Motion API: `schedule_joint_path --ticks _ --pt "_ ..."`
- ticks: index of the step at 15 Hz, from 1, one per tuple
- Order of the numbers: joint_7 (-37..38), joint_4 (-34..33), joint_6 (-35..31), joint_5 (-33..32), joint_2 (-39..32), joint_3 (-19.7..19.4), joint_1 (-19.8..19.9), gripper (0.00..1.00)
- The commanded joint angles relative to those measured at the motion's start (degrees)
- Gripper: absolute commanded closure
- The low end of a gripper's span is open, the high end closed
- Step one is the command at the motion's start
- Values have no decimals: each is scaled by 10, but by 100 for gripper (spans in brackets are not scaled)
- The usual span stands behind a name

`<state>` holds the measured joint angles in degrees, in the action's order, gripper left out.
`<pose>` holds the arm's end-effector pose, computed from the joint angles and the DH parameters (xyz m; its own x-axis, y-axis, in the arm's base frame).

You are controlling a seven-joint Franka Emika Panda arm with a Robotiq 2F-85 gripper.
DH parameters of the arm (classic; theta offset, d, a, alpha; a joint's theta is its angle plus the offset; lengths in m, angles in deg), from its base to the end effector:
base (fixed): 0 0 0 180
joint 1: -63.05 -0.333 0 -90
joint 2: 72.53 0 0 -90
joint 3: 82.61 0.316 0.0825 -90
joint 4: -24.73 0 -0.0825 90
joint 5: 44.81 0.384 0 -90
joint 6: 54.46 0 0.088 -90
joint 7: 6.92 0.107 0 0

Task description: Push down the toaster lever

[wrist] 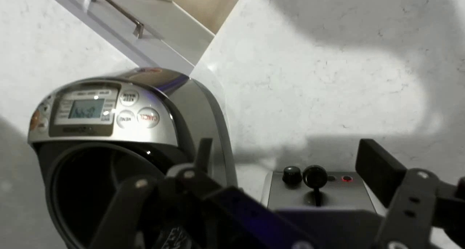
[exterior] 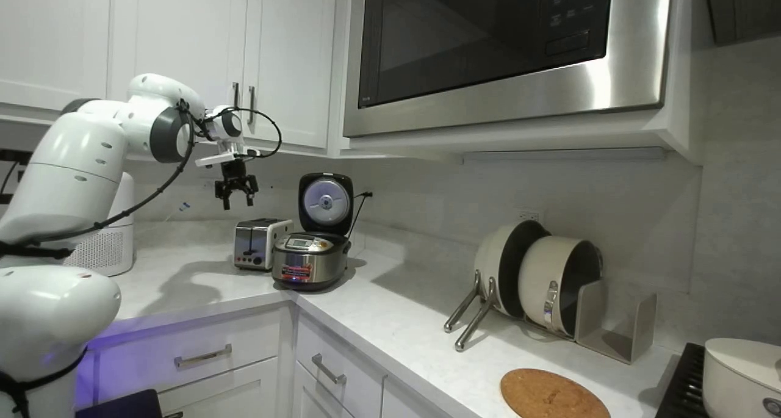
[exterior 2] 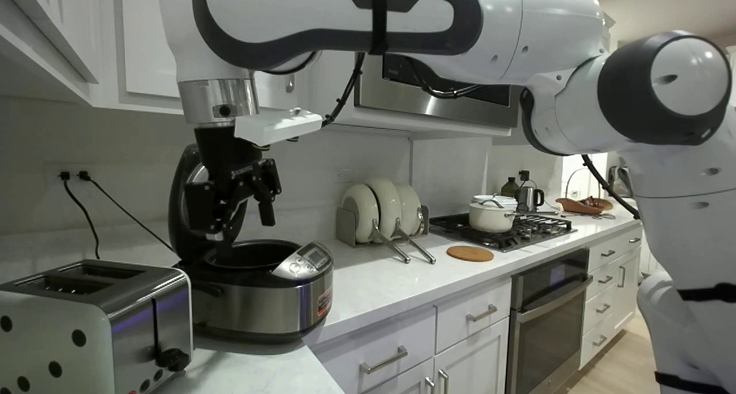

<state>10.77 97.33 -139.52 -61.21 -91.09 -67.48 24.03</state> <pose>0.4225 0.4810 0.5731 0.8176 0.5751 -0.0283 0.5663 -0.7941 0.2207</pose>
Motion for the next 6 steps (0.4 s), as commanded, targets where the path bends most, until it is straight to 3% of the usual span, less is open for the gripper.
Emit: schedule_joint_path --ticks 1,4,6 --pt "45 -39 84 33 -8 2 0 0" --pt "84 -38 91 63 0 0 1 0" --pt "65 -26 73 49 0 0 1 0"
